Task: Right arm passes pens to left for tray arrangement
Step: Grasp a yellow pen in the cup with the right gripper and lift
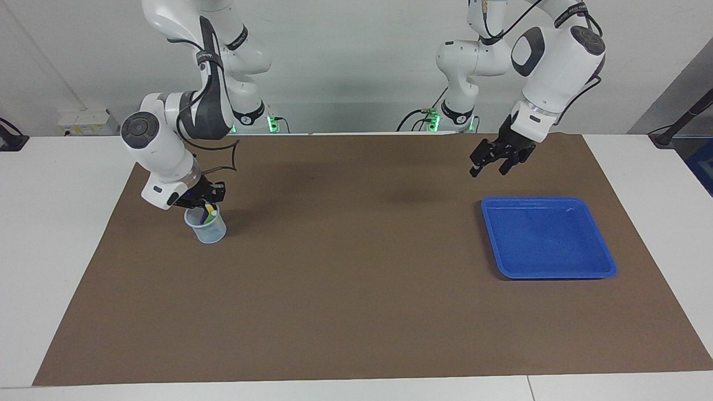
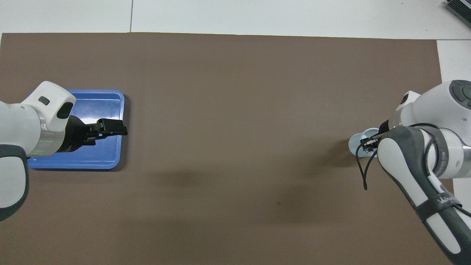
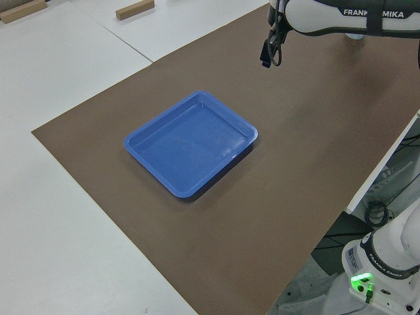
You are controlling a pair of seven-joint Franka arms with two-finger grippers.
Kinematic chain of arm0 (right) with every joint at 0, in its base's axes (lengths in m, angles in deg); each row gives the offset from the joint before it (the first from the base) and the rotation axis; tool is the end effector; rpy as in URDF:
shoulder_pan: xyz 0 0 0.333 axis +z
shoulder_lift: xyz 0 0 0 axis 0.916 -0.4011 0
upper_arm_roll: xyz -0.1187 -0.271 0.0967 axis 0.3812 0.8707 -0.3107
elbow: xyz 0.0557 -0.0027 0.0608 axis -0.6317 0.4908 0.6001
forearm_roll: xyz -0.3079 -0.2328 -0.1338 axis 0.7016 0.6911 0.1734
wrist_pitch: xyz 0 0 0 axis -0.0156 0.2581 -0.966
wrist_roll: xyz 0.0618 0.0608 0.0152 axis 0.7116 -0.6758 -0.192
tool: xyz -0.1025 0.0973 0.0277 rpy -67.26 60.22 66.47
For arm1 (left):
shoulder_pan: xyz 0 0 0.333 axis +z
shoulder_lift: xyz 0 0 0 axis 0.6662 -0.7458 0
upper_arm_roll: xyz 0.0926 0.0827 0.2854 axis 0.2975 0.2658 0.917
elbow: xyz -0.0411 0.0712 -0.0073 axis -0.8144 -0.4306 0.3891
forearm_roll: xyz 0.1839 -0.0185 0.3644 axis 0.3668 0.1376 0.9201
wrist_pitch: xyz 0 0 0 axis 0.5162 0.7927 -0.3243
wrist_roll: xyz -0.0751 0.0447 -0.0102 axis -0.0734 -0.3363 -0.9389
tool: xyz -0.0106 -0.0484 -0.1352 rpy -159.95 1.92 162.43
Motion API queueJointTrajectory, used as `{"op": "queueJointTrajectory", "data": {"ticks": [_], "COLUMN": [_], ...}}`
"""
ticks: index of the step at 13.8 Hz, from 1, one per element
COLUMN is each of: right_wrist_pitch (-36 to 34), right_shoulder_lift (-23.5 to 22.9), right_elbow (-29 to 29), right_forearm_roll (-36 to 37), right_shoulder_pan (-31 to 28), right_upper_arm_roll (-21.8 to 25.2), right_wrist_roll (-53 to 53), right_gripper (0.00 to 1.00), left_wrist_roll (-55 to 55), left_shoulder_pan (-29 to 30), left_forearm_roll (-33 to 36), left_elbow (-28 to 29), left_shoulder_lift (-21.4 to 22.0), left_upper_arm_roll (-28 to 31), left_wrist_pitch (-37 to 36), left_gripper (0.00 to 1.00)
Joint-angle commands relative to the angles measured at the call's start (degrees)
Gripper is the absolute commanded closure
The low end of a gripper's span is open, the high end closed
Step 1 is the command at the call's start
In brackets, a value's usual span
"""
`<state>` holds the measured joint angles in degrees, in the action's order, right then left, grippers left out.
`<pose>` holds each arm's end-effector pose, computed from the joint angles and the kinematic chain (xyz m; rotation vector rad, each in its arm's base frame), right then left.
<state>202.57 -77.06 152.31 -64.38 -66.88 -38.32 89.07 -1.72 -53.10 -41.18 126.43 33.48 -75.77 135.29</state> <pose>0.5559 -0.0121 0.3363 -3.0697 -0.4057 0.2508 0.5268 -0.1141 0.4778 2.8786 0.2747 0.0923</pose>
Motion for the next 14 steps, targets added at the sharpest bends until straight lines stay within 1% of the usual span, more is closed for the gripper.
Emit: {"op": "queueJointTrajectory", "data": {"ticks": [1, 4, 6, 8, 10, 13, 14], "right_wrist_pitch": [-2.92, -7.84, -10.05, -12.07, -14.7, -20.5, -20.95], "right_shoulder_lift": [1.12, 2.09, 4.01, 6.39, 7.27, 7.28, 7.28], "right_elbow": [-1.53, -4.69, -6.11, -6.63, -9.08, -14.8, -15.94], "right_forearm_roll": [0.51, 2.0, 3.84, 4.64, 4.64, 2.72, -0.34], "right_shoulder_pan": [-0.88, -0.79, -0.35, -0.09, 0.0, 0.0, 0.0], "right_upper_arm_roll": [-0.3, -0.22, -0.3, -0.57, -0.83, -1.62, -1.97], "right_wrist_roll": [2.08, 2.25, 2.87, 3.04, 4.09, 4.36, 4.1], "right_gripper": [1.0, 1.0, 1.0, 1.0, 1.0, 1.0, 1.0], "left_wrist_roll": [-0.19, -0.19, -0.11, -0.11, -0.19, -0.19, -0.19], "left_shoulder_pan": [0.6, 0.69, 0.69, 0.69, 0.95, 1.83, 1.83], "left_forearm_roll": [-0.89, -2.99, -3.17, -5.53, -8.17, -13.0, -14.23], "left_elbow": [1.98, 2.07, 2.07, 2.25, 2.33, 2.95, 3.47], "left_shoulder_lift": [1.9, 1.9, 1.81, 1.72, 1.72, 1.72, 1.72], "left_upper_arm_roll": [-0.13, -0.04, -0.04, -0.04, -0.04, -0.04, -0.04], "left_wrist_pitch": [0.99, 1.08, 1.25, 1.51, 1.95, 3.01, 3.45], "left_gripper": [0.0, 0.0, 0.0, 0.01, 0.01, 0.01, 0.01]}}
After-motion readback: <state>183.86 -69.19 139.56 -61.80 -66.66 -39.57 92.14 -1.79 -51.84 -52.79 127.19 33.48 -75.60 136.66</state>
